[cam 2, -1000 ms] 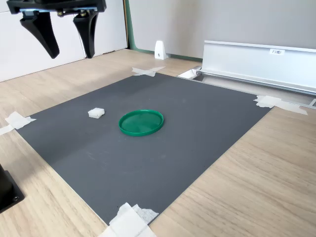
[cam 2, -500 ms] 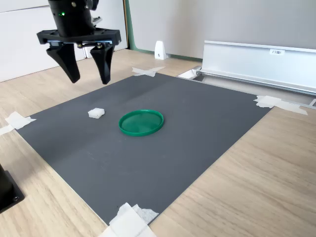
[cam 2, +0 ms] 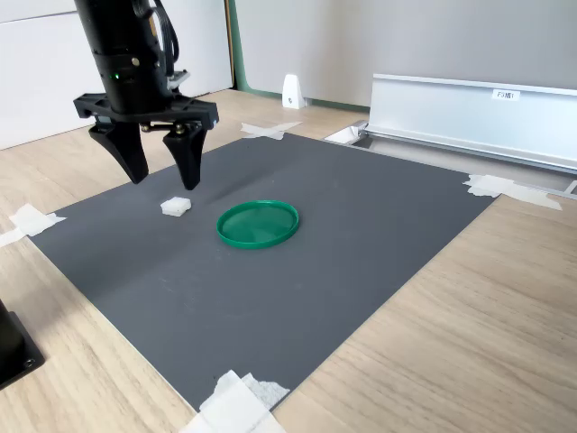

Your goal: Grasp a white terminal and put it on the green lid.

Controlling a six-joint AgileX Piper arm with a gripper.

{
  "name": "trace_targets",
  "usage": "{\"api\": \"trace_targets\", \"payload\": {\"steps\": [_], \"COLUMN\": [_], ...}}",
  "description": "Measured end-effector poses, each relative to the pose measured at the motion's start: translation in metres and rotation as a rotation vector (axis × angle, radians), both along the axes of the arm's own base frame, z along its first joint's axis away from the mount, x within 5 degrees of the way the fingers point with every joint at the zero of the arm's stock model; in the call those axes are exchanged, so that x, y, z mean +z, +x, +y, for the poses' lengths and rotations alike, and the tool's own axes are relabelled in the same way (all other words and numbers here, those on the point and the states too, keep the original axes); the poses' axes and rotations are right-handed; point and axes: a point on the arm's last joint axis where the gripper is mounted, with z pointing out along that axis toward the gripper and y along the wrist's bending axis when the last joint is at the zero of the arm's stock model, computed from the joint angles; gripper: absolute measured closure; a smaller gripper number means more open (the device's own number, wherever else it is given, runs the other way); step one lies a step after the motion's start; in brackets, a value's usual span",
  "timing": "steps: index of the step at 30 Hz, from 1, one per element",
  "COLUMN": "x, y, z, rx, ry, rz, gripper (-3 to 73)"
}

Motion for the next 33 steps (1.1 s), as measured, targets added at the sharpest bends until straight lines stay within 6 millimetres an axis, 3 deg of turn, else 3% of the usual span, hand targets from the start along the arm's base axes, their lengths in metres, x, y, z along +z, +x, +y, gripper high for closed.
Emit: {"api": "trace_targets", "payload": {"steps": [7,16,27,33], "x": [-0.019,-0.028,-0.024,-0.024], "y": [0.007,0.011,0.016,0.011], "z": [0.002,0.002,0.003,0.021], "rx": [-0.028,-0.039,-0.04,0.036], "ry": [-0.003,-0.016,-0.029,-0.045], "rz": [0.06,0.082,0.06,0.057], "gripper": [0.8,0.9,0.9,1.2]}}
